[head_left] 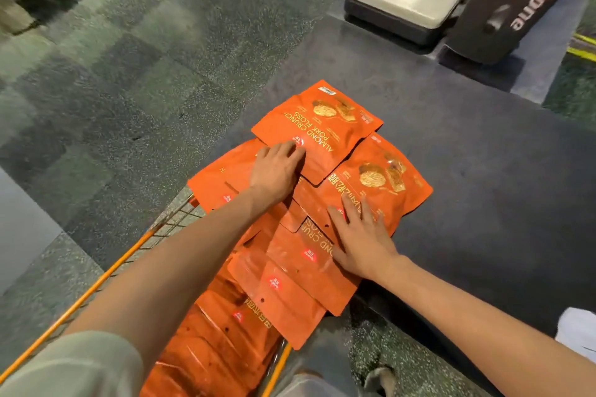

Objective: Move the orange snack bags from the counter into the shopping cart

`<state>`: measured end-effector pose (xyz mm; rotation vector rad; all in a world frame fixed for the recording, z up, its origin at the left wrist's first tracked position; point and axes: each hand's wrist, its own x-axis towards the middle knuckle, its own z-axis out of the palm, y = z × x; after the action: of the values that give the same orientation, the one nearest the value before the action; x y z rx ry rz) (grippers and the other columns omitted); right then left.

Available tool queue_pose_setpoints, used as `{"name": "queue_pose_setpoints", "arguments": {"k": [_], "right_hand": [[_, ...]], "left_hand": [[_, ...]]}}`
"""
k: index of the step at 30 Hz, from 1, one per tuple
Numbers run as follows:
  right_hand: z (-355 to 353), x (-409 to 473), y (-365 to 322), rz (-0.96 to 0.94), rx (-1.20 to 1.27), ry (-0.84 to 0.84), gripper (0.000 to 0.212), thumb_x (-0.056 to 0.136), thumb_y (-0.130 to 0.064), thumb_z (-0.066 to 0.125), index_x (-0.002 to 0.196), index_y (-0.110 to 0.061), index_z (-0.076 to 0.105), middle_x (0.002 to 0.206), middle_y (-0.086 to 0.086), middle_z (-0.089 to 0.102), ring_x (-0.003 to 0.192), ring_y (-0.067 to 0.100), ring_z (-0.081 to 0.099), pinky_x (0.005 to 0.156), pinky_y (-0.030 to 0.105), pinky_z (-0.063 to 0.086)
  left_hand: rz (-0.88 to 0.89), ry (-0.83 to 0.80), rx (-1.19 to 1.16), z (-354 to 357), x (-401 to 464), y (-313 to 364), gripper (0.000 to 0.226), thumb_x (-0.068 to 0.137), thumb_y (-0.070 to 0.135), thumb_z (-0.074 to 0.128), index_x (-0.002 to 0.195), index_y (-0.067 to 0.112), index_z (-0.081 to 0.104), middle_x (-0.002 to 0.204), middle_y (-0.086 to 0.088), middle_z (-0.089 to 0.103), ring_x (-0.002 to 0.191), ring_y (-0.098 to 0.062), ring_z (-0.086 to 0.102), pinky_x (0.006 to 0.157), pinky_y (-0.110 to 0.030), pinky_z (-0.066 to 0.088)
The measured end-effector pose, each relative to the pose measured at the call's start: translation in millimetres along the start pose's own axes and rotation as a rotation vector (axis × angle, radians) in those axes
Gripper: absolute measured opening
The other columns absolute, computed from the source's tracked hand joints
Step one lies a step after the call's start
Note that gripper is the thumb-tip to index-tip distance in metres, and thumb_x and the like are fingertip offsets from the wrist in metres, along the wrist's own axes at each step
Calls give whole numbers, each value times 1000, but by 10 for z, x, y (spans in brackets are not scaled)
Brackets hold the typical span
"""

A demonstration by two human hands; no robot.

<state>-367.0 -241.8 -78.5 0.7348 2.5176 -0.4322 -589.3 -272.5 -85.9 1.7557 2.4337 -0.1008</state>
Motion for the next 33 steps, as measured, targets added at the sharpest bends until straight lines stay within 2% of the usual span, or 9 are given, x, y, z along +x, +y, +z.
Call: {"name": "queue_pose_setpoints", "arguments": {"k": [8, 12, 14, 16, 20, 25, 27, 30, 33], "right_hand": [[4, 59, 31, -5, -16, 43, 65, 96, -19, 49, 150, -8, 15, 159, 17, 10, 143, 46, 14, 108, 56, 36], [-40, 39, 99, -18, 77, 103, 46, 97, -12, 45, 142, -7, 37, 156, 11, 27, 143, 37, 24, 107, 47, 40], [-85, 5, 185, -54, 128, 165, 28, 96, -14, 44, 122, -8, 54, 139, 9, 50, 130, 33, 44, 95, 44, 49], [-153, -70, 279, -54, 143, 218, 14, 95, -12, 41, 96, -11, 56, 104, 8, 64, 96, 29, 61, 73, 41, 53], [-328, -227, 419, 46, 212, 292, 17, 96, -13, 38, 86, -12, 52, 80, 11, 63, 70, 34, 62, 58, 43, 49], [-721, -540, 505, 70, 215, 487, 20, 91, -6, 43, 103, -9, 58, 96, 21, 65, 84, 44, 62, 64, 44, 49], [-893, -697, 564, 122, 181, 534, 26, 90, -5, 44, 112, -6, 56, 101, 26, 65, 89, 48, 60, 63, 41, 39], [-1095, -994, 642, 169, 172, 595, 7, 91, -11, 42, 91, -9, 50, 89, 24, 64, 80, 46, 59, 59, 39, 34], [-1191, -1291, 703, 163, 187, 689, 11, 89, -6, 41, 80, -12, 41, 82, 23, 62, 72, 45, 56, 55, 39, 34]], "left_hand": [[-2, 81, 99, 54, 185, -16, 28, 90, 18, 48, 113, 24, 62, 117, -2, 62, 105, -28, 54, 83, -40, 34], [33, 162, 110, 5, 253, -24, 19, 86, 16, 53, 97, 21, 67, 101, -2, 68, 96, -29, 57, 79, -41, 35], [58, 214, 104, -59, 297, -19, 12, 87, 18, 54, 90, 17, 65, 92, -4, 69, 90, -30, 59, 77, -40, 37], [73, 276, 84, -155, 321, 9, 15, 89, 21, 49, 84, 14, 61, 83, -8, 68, 83, -31, 61, 74, -40, 36], [51, 360, 33, -417, 298, 89, 6, 82, 10, 50, 85, 13, 55, 78, -11, 65, 79, -32, 61, 72, -41, 34], [52, 404, 62, -926, 101, 272, 13, 74, 5, 57, 84, 11, 52, 69, -12, 65, 69, -33, 63, 67, -39, 41], [21, 442, 100, -1147, -37, 344, 21, 69, 5, 68, 80, 11, 52, 60, -12, 63, 59, -33, 62, 61, -35, 44], [-29, 551, 125, -1463, -331, 474, 19, 68, 0, 68, 80, 9, 55, 55, -12, 62, 53, -34, 61, 52, -32, 43], [-113, 638, 89, -1730, -632, 611, 17, 74, 2, 66, 85, 7, 55, 58, -14, 63, 55, -37, 63, 45, -35, 40]]}}
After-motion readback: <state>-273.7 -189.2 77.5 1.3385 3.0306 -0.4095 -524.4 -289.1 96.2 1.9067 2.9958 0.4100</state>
